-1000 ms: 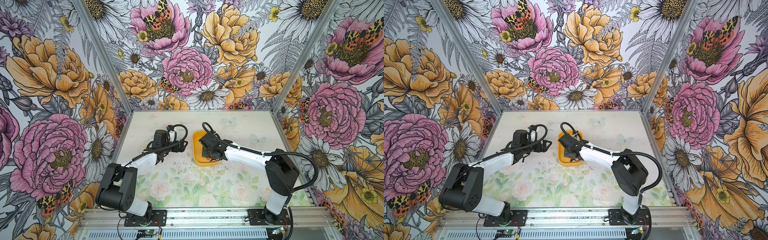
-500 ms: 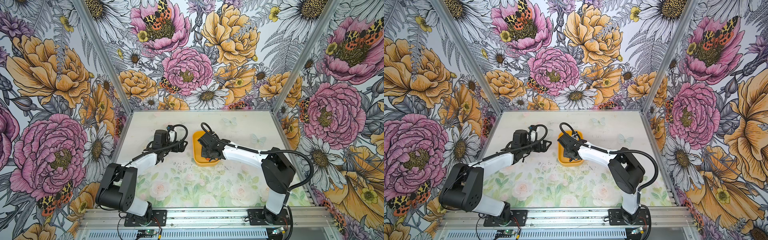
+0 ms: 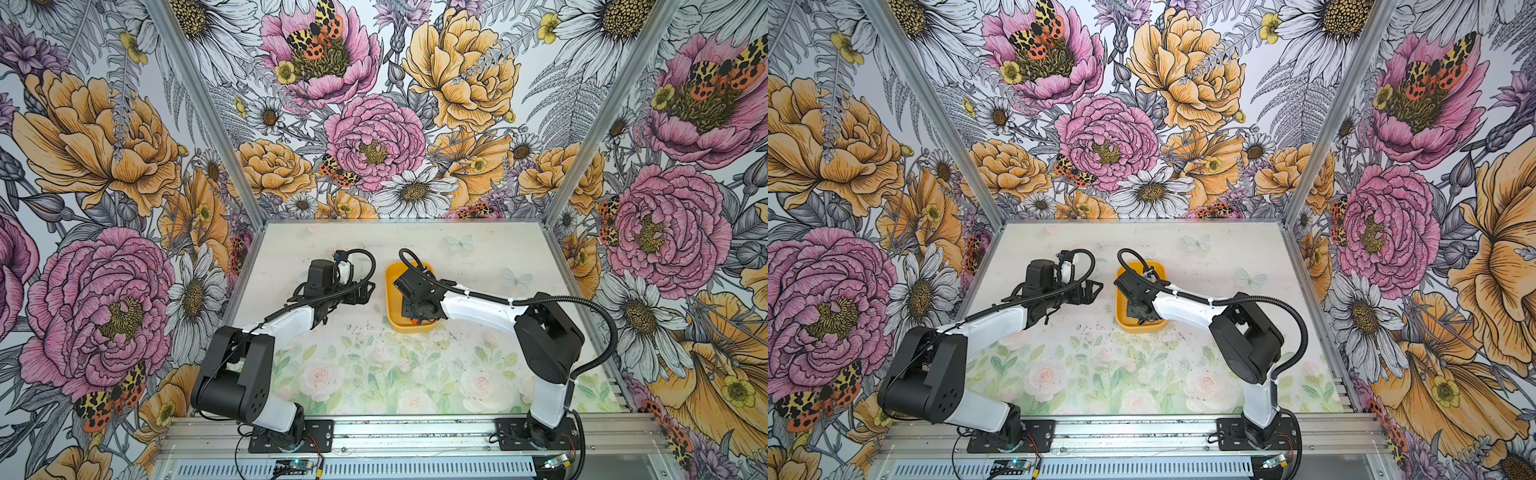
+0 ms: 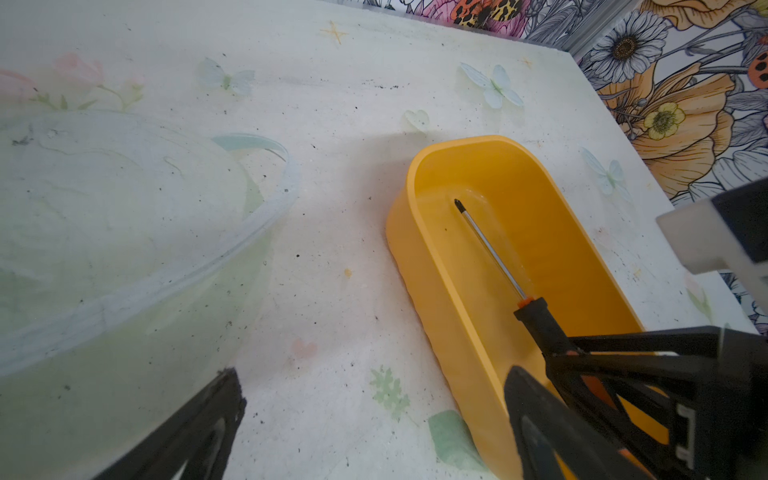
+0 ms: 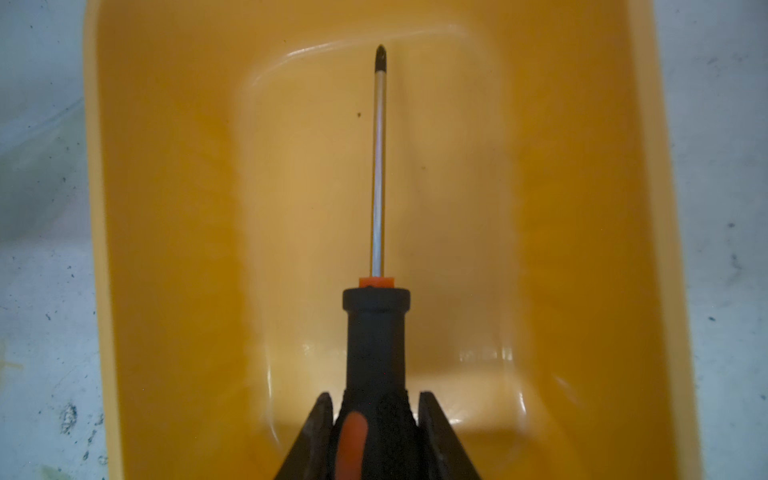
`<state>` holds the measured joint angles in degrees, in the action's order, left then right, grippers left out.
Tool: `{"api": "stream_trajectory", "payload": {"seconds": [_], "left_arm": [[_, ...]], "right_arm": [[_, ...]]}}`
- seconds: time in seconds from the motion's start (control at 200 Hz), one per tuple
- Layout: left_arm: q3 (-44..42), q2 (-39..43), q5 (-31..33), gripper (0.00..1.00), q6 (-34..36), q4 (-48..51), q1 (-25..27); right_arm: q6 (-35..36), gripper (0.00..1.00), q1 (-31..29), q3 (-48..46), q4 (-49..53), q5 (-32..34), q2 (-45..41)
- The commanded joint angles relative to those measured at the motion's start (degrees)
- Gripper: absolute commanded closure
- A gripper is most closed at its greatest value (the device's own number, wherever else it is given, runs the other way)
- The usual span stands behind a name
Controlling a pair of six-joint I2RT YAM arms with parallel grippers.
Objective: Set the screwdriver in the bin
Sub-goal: 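Lower the held screwdriver into the yellow bin with the right gripper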
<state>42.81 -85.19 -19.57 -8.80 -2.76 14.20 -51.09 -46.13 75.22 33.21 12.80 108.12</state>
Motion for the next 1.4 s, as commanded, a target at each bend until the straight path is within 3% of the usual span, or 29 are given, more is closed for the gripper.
{"api": "stream_trajectory", "payload": {"seconds": [0.0,0.656,1.046,1.396], "left_arm": [[-0.2,0.1,0.6,0.01,1.1,0.0,0.3],[0.1,-0.7,0.2,0.01,1.0,-0.1,0.3],[0.4,-1.1,-0.2,0.01,0.8,-0.2,0.4],[0.6,-1.3,-0.3,0.01,0.9,-0.1,0.4]], "right_arm": [[-0.9,1.00,0.4,1.8,-0.3,-0.1,1.3],[-0.5,1.00,2.2,2.1,-0.3,-0.8,3.8],[0.0,0.94,2.5,2.5,-0.3,-1.6,4.6],[0.7,0.70,2.5,3.2,-0.3,-2.4,5.5]]}}
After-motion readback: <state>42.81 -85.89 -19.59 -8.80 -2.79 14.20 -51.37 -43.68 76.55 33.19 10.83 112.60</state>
